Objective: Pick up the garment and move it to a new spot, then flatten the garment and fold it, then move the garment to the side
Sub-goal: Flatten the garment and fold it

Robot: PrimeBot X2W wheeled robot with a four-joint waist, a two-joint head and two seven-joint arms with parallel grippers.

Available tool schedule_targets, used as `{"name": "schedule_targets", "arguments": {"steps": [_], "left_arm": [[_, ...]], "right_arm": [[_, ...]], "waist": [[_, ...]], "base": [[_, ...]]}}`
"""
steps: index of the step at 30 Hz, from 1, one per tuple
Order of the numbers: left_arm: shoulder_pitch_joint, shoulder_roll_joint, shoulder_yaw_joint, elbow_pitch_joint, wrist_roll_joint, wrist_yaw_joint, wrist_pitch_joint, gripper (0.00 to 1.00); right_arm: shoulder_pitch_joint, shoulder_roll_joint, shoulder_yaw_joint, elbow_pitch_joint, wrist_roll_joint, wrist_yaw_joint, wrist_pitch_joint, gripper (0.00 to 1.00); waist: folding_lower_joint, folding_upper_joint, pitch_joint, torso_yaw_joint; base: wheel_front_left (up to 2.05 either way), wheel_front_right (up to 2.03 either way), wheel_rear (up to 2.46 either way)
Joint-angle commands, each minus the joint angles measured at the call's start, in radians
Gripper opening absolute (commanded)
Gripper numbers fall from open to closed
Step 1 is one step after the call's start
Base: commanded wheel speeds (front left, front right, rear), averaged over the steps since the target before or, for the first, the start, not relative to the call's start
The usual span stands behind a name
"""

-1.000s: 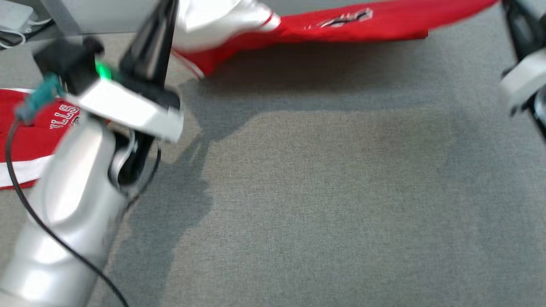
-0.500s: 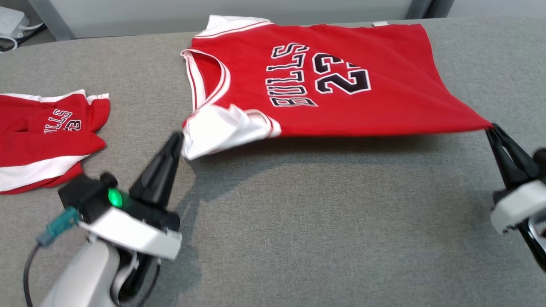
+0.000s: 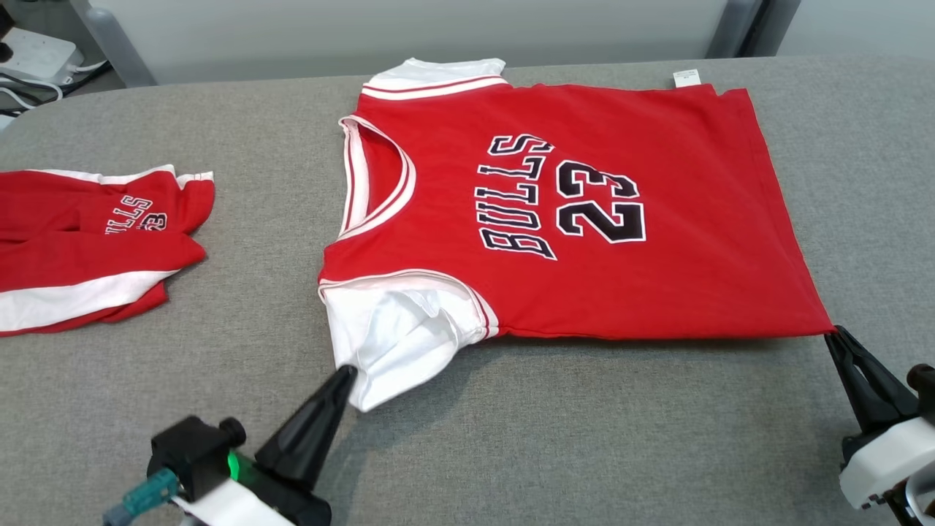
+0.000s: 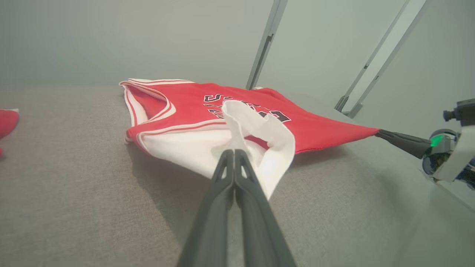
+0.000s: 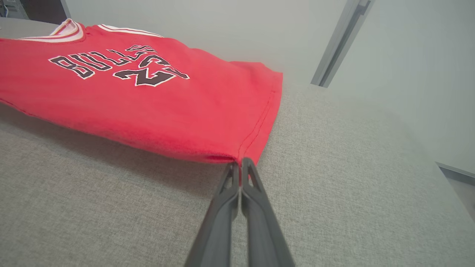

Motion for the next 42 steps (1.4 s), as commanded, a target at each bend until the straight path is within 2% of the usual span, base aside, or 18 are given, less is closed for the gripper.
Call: {"name": "schedule_targets", "arguments": {"steps": [1,4,11,15,25,26,27,28,29,30,34,42], "left_arm": [[-0.007,0.025,0.030,-0.034,0.010,0.013,-0.001,0.00],[0.020,0.029,0.007,-0.030,0.024,0.021,0.012,0.00],[0.017,0.042,-0.065,0.060,0.093,0.006,-0.002,0.00],[0.004,0.032,-0.086,0.109,0.099,-0.002,-0.021,0.00],[-0.069,-0.017,-0.164,0.342,0.081,-0.021,-0.027,0.00],[-0.072,-0.023,-0.170,0.360,0.073,-0.021,-0.022,0.00],[-0.075,-0.026,-0.175,0.377,0.067,-0.022,-0.013,0.00],[-0.076,-0.030,-0.179,0.390,0.059,-0.022,-0.006,0.18],[-0.077,-0.034,-0.178,0.399,0.052,-0.022,-0.007,0.38],[-0.079,-0.037,-0.174,0.406,0.049,-0.018,-0.010,1.00],[-0.075,-0.036,-0.155,0.397,0.036,-0.001,-0.022,1.00],[-0.032,-0.033,-0.039,0.222,0.002,0.072,-0.082,1.00]], "right_arm": [[0.028,-0.044,0.007,-0.014,0.010,0.001,-0.006,0.00],[0.047,-0.051,0.003,-0.002,0.014,0.001,-0.006,0.00],[0.056,-0.038,0.006,0.047,0.021,0.001,0.011,0.00],[0.054,-0.029,0.013,0.081,0.035,0.001,0.022,0.00],[0.019,-0.027,0.091,0.203,0.104,0.001,0.012,0.00],[0.013,-0.027,0.095,0.217,0.110,0.001,0.009,0.13],[0.008,-0.028,0.095,0.229,0.113,0.001,0.006,0.50],[0.005,-0.029,0.097,0.237,0.114,0.001,0.003,1.00],[0.004,-0.028,0.096,0.242,0.117,0.001,0.001,1.00],[0.004,-0.029,0.095,0.244,0.117,0.001,-0.001,1.00],[0.006,-0.036,0.058,0.208,0.105,0.001,-0.005,1.00],[0.095,0.028,-0.121,-0.034,-0.009,0.001,-0.006,1.00]], "waist": [[0.0000,0.0000,-0.002,0.003],[0.0000,0.0000,-0.002,0.008],[0.0000,0.0000,0.013,0.012],[0.0000,0.0000,0.022,0.016],[0.0000,0.0000,0.013,0.014],[0.0000,0.0000,0.008,0.013],[0.0000,0.0000,0.004,0.012],[0.0000,0.0000,-0.003,0.010],[0.0000,0.0000,-0.009,0.010],[0.0000,0.0000,-0.015,0.010],[0.0000,0.0000,-0.041,0.010],[0.0000,0.0000,-0.094,0.023]], "base": [[0.00,0.00,0.00],[0.00,0.00,0.00],[0.00,0.00,0.00],[0.00,0.00,0.00],[0.00,0.00,0.00],[0.00,0.00,0.00],[0.00,0.00,0.00],[0.00,0.00,0.00],[0.00,0.00,0.00],[0.00,0.00,0.00],[0.00,0.00,0.00],[0.00,0.00,0.00]]}}
